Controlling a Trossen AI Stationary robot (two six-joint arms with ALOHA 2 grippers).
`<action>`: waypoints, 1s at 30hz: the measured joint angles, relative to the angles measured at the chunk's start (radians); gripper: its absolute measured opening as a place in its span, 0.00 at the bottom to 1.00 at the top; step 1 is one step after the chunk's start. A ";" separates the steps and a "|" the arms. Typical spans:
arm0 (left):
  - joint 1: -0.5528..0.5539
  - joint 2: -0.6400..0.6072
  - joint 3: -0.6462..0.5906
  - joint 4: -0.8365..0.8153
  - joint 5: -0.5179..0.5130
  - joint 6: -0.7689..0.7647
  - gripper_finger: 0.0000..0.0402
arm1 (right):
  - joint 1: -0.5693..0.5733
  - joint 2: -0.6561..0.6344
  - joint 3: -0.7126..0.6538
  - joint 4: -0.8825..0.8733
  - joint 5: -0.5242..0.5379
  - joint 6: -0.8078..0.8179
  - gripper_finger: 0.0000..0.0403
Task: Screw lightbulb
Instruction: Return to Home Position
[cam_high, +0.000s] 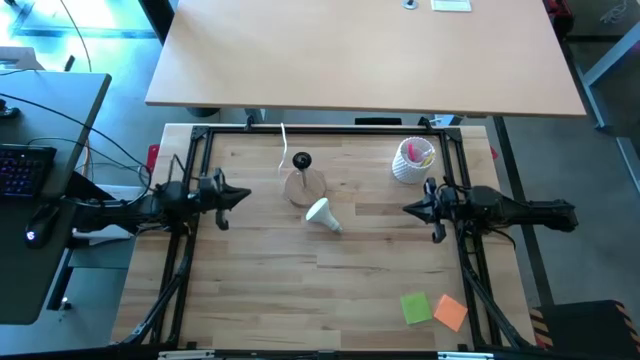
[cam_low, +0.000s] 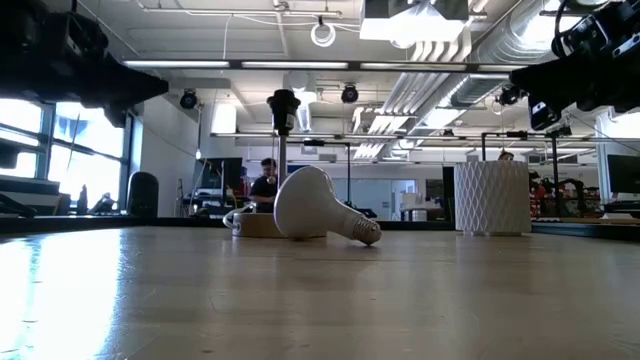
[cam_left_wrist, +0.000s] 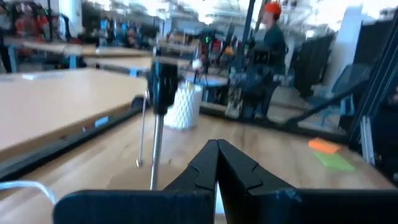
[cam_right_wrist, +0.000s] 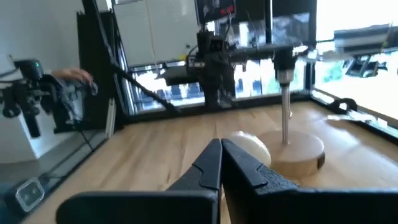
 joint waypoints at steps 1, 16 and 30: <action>0.000 0.001 0.001 0.018 -0.002 -0.001 0.00 | 0.000 0.000 0.000 0.013 0.001 0.000 0.00; 0.003 0.003 0.000 0.059 -0.002 -0.001 0.00 | -0.005 -0.001 0.000 -0.008 0.001 0.000 0.00; 0.003 0.003 0.000 0.062 0.000 -0.033 0.00 | -0.005 0.005 0.000 -0.010 0.001 0.000 0.00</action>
